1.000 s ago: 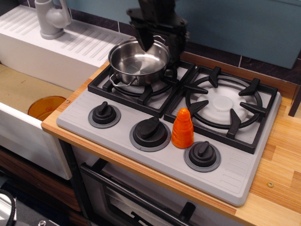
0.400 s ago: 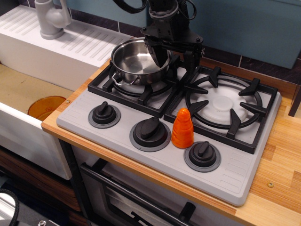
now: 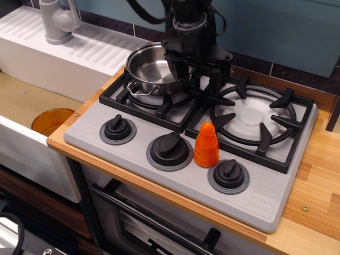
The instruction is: End effector reaching pot or pan
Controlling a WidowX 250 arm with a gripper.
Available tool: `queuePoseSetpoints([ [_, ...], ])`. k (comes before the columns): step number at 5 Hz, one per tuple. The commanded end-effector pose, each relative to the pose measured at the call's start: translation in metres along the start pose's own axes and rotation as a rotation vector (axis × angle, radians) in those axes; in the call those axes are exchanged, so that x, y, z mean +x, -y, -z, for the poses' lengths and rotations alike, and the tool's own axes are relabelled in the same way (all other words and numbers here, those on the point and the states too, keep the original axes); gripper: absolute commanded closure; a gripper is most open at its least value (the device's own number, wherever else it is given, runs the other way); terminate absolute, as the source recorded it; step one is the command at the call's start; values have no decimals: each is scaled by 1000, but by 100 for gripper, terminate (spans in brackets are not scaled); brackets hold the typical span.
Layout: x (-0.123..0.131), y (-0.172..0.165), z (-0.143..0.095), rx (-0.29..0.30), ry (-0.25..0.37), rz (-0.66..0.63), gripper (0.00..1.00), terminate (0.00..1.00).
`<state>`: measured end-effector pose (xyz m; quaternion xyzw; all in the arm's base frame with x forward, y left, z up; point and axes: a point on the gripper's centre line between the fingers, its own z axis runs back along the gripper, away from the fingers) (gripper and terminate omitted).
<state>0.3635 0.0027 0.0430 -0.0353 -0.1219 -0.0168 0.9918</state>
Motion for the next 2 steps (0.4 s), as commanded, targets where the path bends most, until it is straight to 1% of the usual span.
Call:
queuePoseSetpoints([
  [1,3,-23,-26,14,64,60,0,0],
  [2,3,-23,-26,14,64,60,0,100],
])
